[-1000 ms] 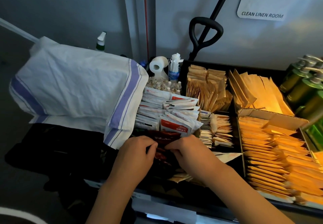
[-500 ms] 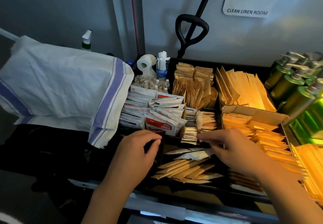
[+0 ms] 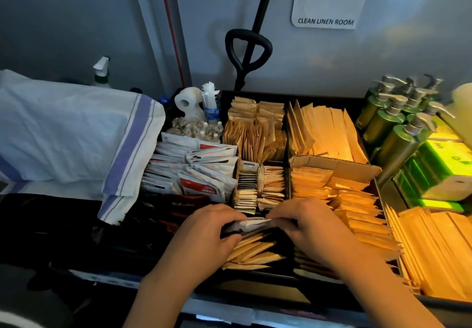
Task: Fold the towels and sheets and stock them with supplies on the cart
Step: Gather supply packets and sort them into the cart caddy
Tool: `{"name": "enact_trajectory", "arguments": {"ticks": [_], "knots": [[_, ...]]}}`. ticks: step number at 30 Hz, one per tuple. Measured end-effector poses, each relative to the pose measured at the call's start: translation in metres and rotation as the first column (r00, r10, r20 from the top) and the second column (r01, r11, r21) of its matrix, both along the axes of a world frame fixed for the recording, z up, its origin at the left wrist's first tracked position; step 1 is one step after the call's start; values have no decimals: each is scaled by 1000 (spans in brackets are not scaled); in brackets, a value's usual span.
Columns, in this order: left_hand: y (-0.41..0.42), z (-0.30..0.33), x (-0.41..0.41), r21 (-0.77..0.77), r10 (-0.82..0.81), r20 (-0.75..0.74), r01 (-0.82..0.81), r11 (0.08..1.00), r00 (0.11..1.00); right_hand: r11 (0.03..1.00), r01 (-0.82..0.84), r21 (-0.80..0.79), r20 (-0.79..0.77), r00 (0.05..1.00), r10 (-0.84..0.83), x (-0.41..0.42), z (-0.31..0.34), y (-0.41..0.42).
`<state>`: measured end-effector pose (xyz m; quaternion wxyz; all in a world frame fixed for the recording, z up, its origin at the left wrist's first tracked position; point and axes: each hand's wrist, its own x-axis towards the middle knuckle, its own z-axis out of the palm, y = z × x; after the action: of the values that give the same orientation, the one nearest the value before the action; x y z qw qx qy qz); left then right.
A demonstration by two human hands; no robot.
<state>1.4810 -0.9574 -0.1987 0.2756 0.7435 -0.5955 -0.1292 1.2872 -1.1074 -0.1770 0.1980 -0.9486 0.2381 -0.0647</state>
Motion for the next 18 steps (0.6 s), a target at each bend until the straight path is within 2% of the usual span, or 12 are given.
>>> {"name": "enact_trajectory", "arguments": {"ticks": [5,8,11,14,18], "knots": [[-10,8,-9,-85,93,-100,-102,991,991,993,113,36,236,965,-118,-4,12,-8],[-16,16,-13,-155,126,-174,-154,976,977,982,127,137,342,925,-167,-1,21,-12],[-22,20,-16,-183,151,-272,-205,962,951,946,181,268,318,911,-264,2,22,-17],[-23,23,-16,-179,127,-353,-200,963,927,929,201,312,326,896,-303,5,20,-17],[-19,31,-17,-291,31,-386,-153,944,922,961,121,249,415,883,-219,9,20,-13]]}}
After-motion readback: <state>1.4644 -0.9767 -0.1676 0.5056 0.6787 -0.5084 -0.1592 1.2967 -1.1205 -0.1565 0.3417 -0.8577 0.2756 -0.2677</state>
